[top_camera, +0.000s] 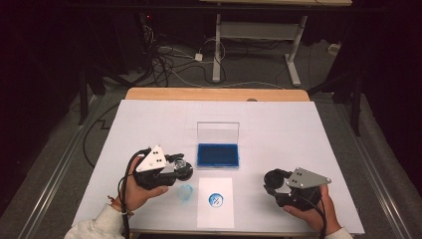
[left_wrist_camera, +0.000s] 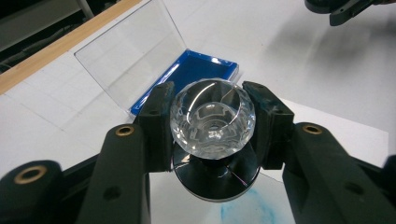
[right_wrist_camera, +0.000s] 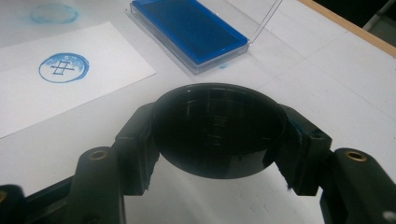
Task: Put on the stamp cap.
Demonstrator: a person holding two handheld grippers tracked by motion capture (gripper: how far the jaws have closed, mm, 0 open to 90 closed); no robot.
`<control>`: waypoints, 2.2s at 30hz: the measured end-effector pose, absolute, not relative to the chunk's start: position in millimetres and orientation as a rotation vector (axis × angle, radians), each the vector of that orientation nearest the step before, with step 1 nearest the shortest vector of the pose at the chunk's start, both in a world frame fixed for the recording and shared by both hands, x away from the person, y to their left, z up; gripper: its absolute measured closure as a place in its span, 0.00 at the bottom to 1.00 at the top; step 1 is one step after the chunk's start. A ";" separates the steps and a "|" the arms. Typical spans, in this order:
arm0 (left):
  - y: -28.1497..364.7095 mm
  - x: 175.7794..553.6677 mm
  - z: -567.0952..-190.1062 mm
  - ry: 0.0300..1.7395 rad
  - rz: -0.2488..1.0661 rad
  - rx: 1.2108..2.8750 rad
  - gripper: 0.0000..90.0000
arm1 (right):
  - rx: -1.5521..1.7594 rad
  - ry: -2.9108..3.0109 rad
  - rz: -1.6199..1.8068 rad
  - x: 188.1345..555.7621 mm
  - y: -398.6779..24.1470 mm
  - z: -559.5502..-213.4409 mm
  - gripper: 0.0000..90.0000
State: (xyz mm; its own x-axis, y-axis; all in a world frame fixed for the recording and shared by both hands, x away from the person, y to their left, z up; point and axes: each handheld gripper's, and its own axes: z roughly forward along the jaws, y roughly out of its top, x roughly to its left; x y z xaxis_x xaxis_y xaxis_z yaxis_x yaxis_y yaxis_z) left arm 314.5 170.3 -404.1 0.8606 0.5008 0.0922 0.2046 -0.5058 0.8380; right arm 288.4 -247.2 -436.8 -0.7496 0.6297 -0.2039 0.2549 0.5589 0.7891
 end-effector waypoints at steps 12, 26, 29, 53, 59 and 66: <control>172.6 318.4 -409.4 0.535 0.397 2.107 0.61 | 0.699 2.358 1.049 292.4 -243.9 -441.4 0.43; 153.0 322.2 -389.9 0.461 0.376 2.028 0.61 | 0.725 2.412 1.049 294.7 -228.0 -451.4 0.42; 147.7 324.0 -385.2 0.445 0.383 2.018 0.61 | 0.708 2.432 1.058 295.4 -216.8 -453.8 0.43; 106.4 331.8 -377.5 0.363 0.325 1.978 0.61 | 0.625 2.424 1.137 312.0 -164.6 -445.2 0.43; 100.4 333.2 -378.4 0.354 0.310 1.972 0.61 | 0.612 2.423 1.157 317.1 -147.5 -445.6 0.43; 95.5 334.5 -379.8 0.352 0.303 1.964 0.61 | 0.619 2.385 1.225 323.4 -130.4 -442.2 0.43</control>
State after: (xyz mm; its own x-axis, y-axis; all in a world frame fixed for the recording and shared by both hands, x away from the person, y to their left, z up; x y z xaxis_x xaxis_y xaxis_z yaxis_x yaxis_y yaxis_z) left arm 334.5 95.5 -379.8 0.9241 0.3786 0.0518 0.1083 -0.3894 0.9147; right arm 323.4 -130.4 -442.2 -0.8275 0.5447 -0.1365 0.2066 0.5213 0.8280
